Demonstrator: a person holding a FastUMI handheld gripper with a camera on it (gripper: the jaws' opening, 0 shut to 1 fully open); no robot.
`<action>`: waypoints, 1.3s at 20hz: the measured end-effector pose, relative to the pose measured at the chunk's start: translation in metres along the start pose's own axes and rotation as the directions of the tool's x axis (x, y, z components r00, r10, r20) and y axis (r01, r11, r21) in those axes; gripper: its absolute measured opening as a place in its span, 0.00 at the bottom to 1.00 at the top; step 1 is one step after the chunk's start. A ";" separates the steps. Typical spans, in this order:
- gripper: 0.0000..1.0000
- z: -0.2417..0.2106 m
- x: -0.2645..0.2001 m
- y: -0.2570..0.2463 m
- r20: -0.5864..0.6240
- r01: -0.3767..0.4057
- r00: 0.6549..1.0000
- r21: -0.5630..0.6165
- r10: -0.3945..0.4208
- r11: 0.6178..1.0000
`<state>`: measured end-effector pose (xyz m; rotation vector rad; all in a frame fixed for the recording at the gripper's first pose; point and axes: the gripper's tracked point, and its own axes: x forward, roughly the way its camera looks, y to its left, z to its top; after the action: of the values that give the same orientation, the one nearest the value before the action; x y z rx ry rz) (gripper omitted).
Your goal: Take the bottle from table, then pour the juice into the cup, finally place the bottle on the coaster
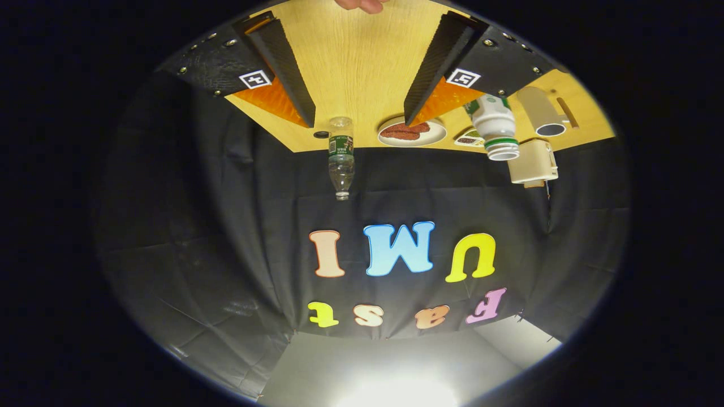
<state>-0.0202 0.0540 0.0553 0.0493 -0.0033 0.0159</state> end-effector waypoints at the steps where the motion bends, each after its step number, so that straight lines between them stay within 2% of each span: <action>1: 0.97 0.002 -0.008 0.007 0.004 -0.003 1.000 -0.001 0.003 1.000; 8: 0.97 0.001 -0.041 0.063 0.001 -0.059 0.998 -0.018 0.059 0.998; 11: 0.97 -0.011 -0.041 0.092 -0.015 -0.105 0.994 -0.007 0.104 0.994; 17: 0.97 -0.022 -0.031 0.127 -0.014 -0.145 0.989 -0.015 0.145 0.989; 26: 0.97 -0.051 0.005 0.148 -0.052 -0.113 0.992 0.011 0.114 0.993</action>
<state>-0.0172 0.2039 0.0115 0.0571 0.0462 0.1312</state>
